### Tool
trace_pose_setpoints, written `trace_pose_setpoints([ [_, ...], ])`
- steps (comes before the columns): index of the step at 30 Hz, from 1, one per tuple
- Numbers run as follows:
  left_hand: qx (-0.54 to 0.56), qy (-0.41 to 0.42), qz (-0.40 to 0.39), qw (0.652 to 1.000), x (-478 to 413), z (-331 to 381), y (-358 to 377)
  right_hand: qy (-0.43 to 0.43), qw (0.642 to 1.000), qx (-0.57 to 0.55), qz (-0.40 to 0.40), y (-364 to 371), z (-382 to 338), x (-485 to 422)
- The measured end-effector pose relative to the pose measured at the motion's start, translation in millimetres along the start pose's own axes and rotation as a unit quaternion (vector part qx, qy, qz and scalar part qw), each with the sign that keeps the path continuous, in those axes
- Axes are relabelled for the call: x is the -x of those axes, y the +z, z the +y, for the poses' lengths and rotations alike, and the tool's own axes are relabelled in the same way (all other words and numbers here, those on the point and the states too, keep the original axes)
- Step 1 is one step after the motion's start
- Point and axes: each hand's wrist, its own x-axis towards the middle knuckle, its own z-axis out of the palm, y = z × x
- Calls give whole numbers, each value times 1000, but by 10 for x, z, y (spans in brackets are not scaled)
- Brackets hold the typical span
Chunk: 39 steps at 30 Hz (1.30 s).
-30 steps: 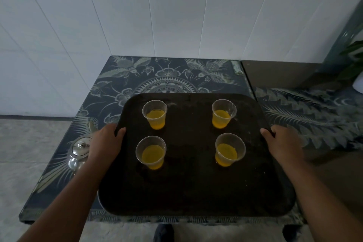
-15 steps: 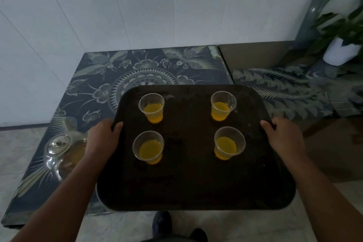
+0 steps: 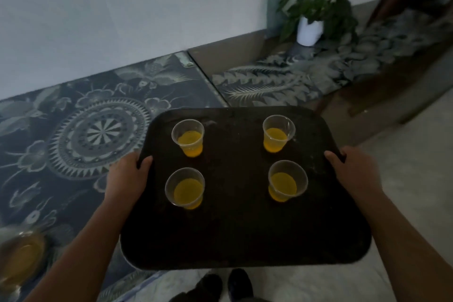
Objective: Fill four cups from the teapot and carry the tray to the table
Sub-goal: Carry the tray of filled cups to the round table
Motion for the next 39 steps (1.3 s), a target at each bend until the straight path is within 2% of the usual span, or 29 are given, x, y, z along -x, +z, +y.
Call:
trace_pose_setpoints([
  [5,-17,86,-47,995,-195,325,138,109,993,3,34,-221,308,589],
  [10,-31,196,-97,975,-218,676,363,205,975,1,80,-448,593,1317],
  [18,-15,347,-179,920,202,1312,831,374,916,-30,144,-737,1104,2685],
  [28,-26,523,-270,808,1757,2073,1307,538,816,-20,210,-1174,1592,4643],
  [39,-51,578,-410,704,3829,2438,1538,649,714,-28,262,-1504,1939,6641],
])
